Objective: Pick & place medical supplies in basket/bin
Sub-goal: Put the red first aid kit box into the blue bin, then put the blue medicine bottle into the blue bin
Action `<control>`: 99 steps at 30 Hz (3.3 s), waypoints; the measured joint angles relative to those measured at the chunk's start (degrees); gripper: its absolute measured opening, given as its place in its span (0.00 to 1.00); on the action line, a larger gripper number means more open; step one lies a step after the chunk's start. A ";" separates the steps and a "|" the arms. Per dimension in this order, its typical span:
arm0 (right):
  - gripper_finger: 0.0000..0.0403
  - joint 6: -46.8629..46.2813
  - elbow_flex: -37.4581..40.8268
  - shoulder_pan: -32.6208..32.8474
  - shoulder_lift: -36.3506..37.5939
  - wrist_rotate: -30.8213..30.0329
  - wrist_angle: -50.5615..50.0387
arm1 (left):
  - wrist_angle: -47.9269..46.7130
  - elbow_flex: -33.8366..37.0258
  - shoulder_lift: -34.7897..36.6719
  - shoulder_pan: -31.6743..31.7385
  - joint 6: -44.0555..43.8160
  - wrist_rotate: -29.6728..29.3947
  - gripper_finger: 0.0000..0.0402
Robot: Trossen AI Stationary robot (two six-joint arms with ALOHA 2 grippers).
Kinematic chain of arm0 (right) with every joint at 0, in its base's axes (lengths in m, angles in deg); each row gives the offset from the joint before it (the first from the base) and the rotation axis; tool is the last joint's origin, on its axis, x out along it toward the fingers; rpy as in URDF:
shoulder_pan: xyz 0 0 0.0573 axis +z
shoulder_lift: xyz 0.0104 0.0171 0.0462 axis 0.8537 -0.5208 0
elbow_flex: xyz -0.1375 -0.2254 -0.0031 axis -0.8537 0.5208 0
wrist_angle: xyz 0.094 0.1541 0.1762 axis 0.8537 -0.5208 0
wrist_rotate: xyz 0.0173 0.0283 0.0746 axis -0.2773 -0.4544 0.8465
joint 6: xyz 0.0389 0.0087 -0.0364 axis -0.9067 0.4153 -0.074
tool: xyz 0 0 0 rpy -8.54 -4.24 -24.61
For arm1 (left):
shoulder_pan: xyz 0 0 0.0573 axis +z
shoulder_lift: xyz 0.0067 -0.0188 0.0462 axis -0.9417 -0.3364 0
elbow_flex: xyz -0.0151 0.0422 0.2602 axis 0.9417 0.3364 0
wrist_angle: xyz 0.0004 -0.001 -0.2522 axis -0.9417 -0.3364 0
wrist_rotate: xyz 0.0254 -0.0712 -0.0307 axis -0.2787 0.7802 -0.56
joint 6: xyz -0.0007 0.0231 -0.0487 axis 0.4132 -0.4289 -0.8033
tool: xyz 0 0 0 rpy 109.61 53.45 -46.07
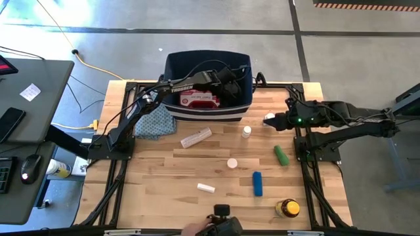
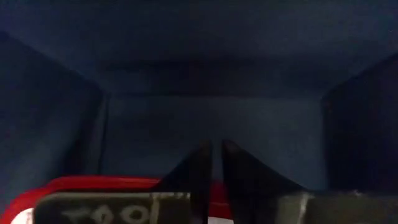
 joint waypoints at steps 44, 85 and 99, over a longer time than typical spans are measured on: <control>0.64 9.66 0.00 -15.95 -7.00 -6.85 -21.09 | -21.23 -15.13 17.33 -0.62 -12.85 -10.06 0.15; 0.64 34.83 0.00 -38.35 -35.35 9.99 -13.70 | -48.43 -15.13 40.24 17.93 -20.84 -12.66 0.15; 0.64 37.56 0.02 -38.84 -39.06 11.50 -12.34 | -48.33 -15.13 41.53 17.78 -21.08 -9.87 0.15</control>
